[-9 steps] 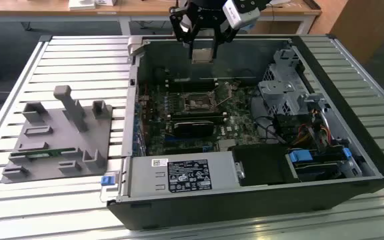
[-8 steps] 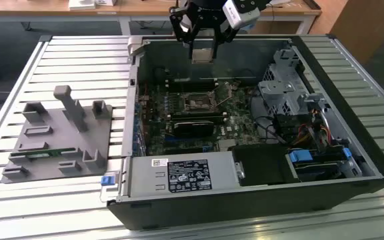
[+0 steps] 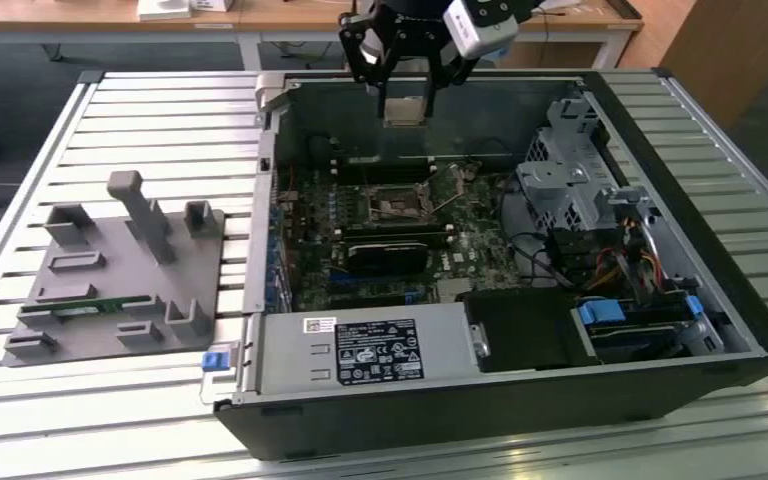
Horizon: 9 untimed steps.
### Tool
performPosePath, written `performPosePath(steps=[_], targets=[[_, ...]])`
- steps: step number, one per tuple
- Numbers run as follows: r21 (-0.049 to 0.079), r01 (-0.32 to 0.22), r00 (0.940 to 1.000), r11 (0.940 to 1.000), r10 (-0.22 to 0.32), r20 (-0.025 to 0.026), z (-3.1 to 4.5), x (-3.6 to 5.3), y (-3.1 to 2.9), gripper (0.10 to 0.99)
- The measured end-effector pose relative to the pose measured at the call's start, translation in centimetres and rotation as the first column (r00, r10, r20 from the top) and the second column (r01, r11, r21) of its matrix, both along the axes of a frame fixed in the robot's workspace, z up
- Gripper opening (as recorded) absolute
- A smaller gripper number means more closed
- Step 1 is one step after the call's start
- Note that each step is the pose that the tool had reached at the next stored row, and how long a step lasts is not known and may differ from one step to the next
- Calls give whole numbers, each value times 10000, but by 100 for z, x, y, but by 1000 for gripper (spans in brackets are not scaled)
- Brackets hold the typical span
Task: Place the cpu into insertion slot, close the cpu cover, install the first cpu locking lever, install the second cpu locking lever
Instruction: 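Place the cpu into insertion slot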
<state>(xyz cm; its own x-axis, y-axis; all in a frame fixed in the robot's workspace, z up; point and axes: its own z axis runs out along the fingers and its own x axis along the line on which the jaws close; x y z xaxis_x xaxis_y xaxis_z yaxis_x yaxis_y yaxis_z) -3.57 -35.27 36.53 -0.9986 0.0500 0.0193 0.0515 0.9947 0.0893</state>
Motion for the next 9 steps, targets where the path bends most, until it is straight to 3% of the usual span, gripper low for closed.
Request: performPosePath(steps=[9], targets=[[-3,966,9953,9953,-966,0,-4,0,0,533]])
